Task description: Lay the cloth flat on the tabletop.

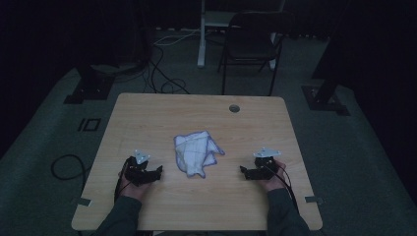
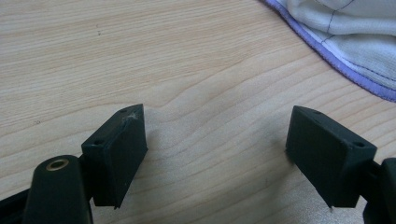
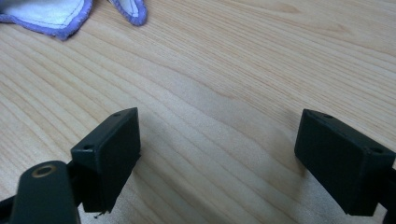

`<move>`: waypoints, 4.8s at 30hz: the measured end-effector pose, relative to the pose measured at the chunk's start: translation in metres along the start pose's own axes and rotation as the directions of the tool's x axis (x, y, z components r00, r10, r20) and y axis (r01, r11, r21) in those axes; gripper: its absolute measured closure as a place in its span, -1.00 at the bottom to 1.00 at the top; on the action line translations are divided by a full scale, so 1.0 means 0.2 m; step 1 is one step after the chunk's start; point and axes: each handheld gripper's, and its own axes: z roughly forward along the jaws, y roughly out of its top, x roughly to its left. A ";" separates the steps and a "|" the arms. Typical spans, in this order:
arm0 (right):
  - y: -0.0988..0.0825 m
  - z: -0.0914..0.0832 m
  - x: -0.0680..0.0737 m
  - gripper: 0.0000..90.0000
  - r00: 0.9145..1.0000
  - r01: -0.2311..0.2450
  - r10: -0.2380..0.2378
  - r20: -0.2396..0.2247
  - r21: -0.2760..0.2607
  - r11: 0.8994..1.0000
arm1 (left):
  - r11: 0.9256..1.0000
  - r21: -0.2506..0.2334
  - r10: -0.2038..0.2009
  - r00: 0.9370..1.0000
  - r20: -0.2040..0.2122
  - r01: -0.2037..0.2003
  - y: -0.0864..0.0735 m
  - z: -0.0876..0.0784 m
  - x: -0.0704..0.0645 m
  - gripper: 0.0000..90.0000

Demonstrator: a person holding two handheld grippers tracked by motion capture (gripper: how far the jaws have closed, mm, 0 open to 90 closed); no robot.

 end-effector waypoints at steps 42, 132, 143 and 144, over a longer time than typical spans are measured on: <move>0.10 -0.10 0.29 0.48 0.977 0.078 -0.095 -0.190 -0.092 0.993 | 1.000 -0.004 -0.005 1.000 -0.004 0.005 0.00 0.00 0.00 -0.54; 0.41 -0.02 0.35 0.95 0.982 0.122 -0.146 -0.117 -0.191 0.974 | 0.993 -0.036 0.116 0.980 0.162 -0.111 0.06 -0.06 -0.19 -0.07; 0.48 -0.01 0.33 0.95 0.984 0.123 -0.145 -0.099 -0.201 0.972 | 0.988 -0.067 0.153 0.963 0.220 -0.142 0.11 -0.07 -0.30 0.04; 0.49 0.00 0.32 0.95 0.985 0.120 -0.142 -0.098 -0.201 0.972 | 0.986 -0.070 0.163 0.960 0.229 -0.151 0.11 -0.06 -0.32 0.05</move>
